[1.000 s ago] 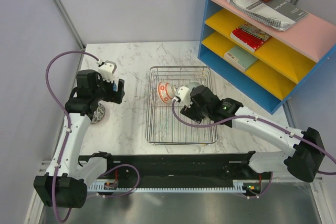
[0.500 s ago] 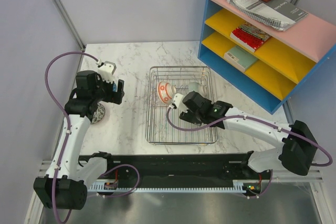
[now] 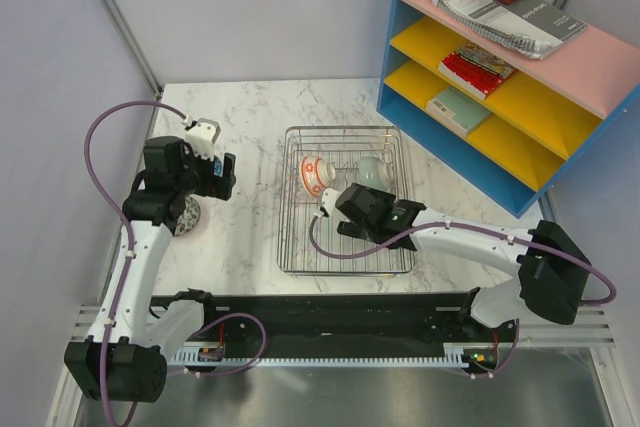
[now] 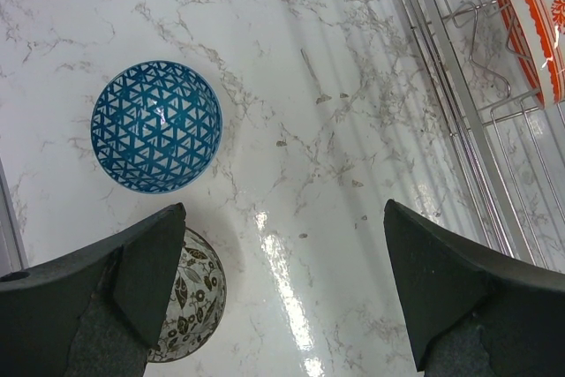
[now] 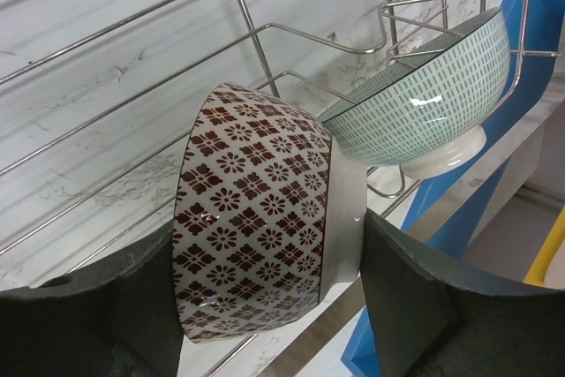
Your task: Load the bowls into the dish rack
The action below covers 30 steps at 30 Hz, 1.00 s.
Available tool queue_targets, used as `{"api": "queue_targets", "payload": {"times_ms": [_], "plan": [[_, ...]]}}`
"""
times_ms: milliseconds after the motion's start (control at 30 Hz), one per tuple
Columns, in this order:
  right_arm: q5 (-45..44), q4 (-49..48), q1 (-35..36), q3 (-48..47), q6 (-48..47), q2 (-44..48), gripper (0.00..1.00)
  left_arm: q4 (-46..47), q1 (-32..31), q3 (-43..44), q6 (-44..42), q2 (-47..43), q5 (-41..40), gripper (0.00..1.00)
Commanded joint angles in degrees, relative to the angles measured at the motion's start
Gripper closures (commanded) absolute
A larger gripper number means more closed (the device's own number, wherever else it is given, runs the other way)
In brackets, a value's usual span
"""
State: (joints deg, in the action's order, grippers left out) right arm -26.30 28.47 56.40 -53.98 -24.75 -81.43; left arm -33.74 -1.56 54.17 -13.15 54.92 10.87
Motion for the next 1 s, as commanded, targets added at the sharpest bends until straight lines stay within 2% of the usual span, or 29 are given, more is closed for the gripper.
{"api": "queue_targets", "payload": {"times_ms": [0,333,367,533,633,667,767,933,967], "plan": [[-4.19,-3.24,1.34,0.71,-1.79,-1.63,1.00,1.57,0.42,-0.30,-0.48,-1.30,0.99,0.00],[-4.90,-0.61,3.27,0.54,-0.82,-5.67,0.98,1.74,0.42,-0.56,-0.56,-1.92,1.26,0.00],[-4.64,-0.35,3.45,0.45,-0.91,-5.58,0.91,1.66,0.51,-0.56,-0.56,-2.00,1.26,0.00],[-3.84,1.32,3.63,-0.25,-0.91,-5.50,0.78,1.66,0.51,-0.56,-0.65,-2.01,1.43,0.00],[-3.05,1.94,3.80,-0.43,-0.91,-5.58,0.66,1.74,0.51,-0.56,-0.48,-2.18,1.61,0.00],[-2.96,2.03,3.89,-0.43,-0.91,-5.58,0.57,1.66,0.51,-0.56,-0.56,-2.09,1.43,0.00],[-2.87,2.47,4.24,-0.78,-0.91,-5.76,0.46,1.74,0.51,-0.56,-0.74,-2.27,1.52,0.00],[-2.79,3.00,4.59,-1.13,-1.00,-5.85,0.35,1.66,0.60,-0.65,-0.65,-2.18,1.61,0.00],[-2.79,3.08,4.68,-1.13,-1.00,-5.93,0.30,1.66,0.60,-0.56,-0.65,-2.27,1.61,0.00]]}}
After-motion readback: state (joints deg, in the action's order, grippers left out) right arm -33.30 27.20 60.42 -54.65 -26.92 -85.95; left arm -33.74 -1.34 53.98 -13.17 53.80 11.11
